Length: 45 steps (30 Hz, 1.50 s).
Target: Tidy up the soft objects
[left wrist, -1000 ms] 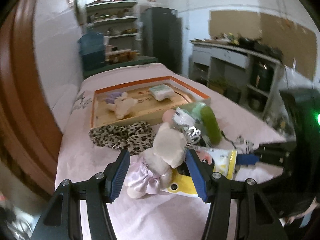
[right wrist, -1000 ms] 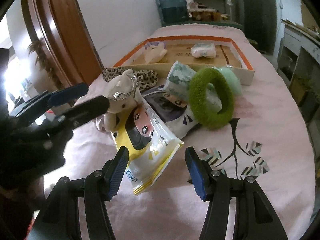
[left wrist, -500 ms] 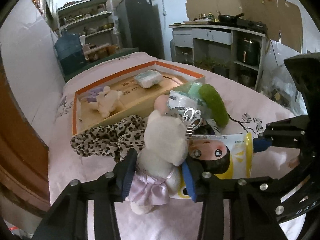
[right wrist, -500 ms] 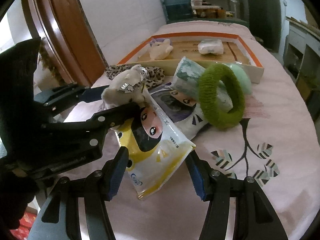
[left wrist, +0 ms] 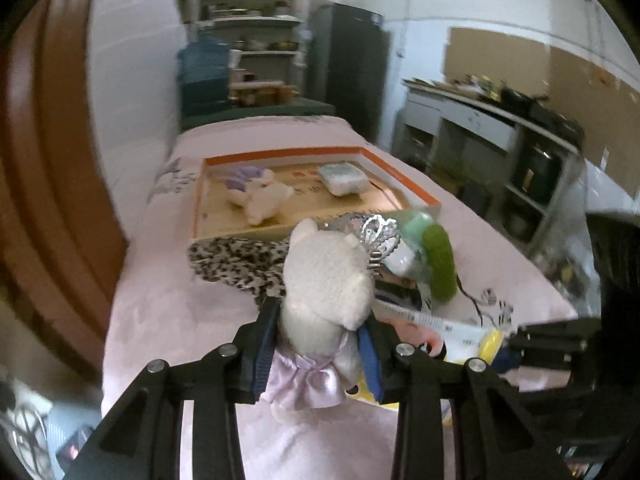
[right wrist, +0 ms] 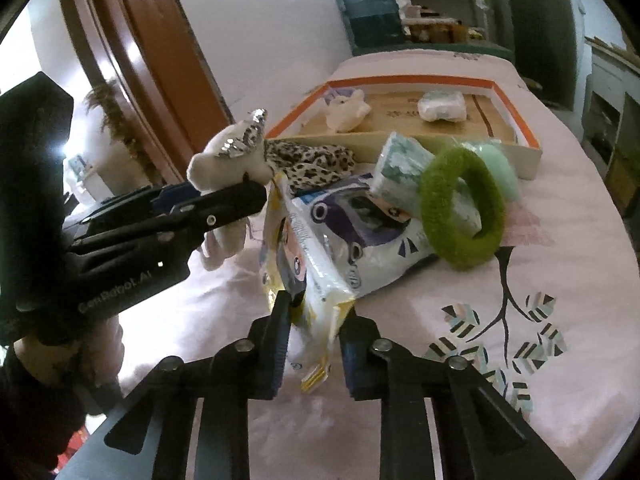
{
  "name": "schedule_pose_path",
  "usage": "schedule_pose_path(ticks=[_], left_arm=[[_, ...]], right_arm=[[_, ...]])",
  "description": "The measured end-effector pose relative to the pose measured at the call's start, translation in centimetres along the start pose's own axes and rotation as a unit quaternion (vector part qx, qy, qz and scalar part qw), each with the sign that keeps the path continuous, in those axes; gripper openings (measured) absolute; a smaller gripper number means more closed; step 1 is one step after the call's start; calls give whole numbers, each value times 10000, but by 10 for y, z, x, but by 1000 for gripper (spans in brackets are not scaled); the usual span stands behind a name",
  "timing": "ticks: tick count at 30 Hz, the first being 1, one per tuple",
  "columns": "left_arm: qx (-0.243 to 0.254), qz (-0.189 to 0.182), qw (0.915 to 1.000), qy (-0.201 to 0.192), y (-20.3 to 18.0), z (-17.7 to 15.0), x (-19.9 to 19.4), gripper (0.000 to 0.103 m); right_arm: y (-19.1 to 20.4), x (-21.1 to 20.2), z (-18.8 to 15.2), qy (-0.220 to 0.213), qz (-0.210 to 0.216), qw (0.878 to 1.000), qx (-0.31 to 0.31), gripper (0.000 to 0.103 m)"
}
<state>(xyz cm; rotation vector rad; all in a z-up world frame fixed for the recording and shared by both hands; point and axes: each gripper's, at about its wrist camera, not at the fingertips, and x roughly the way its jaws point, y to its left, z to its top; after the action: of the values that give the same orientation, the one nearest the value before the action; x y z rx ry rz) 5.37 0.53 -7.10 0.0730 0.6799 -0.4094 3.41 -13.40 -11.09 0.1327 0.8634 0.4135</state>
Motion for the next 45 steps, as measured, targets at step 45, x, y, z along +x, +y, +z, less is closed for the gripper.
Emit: schedule_pose_path(ticks=[45], left_arm=[[-640,612,9947,-526,-20,51,-34,38]], right_arm=[[0,-96,43,-1386,-461,9883,-436,13]])
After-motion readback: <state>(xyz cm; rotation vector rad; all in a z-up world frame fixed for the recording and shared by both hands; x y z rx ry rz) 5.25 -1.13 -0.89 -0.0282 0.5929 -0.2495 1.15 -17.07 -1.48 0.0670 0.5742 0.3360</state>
